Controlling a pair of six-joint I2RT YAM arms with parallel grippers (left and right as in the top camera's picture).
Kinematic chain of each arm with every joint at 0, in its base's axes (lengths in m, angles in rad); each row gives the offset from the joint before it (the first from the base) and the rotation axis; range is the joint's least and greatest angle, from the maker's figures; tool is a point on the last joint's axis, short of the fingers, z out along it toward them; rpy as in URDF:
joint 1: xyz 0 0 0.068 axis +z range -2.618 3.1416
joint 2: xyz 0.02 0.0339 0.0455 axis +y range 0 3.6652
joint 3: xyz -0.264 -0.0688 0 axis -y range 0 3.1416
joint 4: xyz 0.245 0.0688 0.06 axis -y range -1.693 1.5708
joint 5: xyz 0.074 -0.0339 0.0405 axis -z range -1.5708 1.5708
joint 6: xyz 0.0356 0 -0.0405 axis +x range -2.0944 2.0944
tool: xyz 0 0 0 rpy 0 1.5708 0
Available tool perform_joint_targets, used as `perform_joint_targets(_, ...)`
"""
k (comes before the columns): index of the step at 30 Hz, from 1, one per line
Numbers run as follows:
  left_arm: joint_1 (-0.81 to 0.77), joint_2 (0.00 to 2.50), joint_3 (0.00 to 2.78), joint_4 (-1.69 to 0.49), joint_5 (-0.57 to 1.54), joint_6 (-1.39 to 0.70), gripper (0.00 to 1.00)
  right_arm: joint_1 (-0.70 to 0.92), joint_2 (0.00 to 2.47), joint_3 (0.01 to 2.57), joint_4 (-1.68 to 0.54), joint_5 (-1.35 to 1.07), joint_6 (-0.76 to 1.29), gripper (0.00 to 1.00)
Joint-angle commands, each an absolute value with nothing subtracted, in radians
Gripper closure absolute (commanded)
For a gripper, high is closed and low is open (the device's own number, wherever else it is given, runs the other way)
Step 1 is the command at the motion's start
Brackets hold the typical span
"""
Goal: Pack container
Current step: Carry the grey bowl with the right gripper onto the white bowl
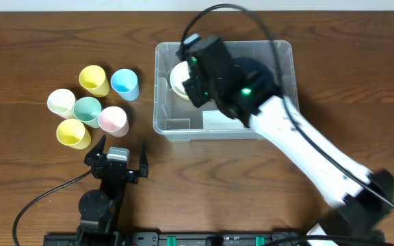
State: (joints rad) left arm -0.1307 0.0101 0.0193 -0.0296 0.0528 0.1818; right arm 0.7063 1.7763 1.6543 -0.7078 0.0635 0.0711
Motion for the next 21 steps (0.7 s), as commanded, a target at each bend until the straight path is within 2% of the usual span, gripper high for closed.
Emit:
perform_joint_targets(1, -0.125, 0.004, 0.004, -0.067, 0.052, 0.186, 0.02, 0.713, 1.852, 1.666, -0.68, 0.044, 0.069, 0.99)
perform_joint_targets(21, -0.125, 0.004, 0.004, -0.067, 0.052, 0.186, 0.02, 0.714, 2.019, 1.666, -0.484, -0.03, 0.048, 0.99)
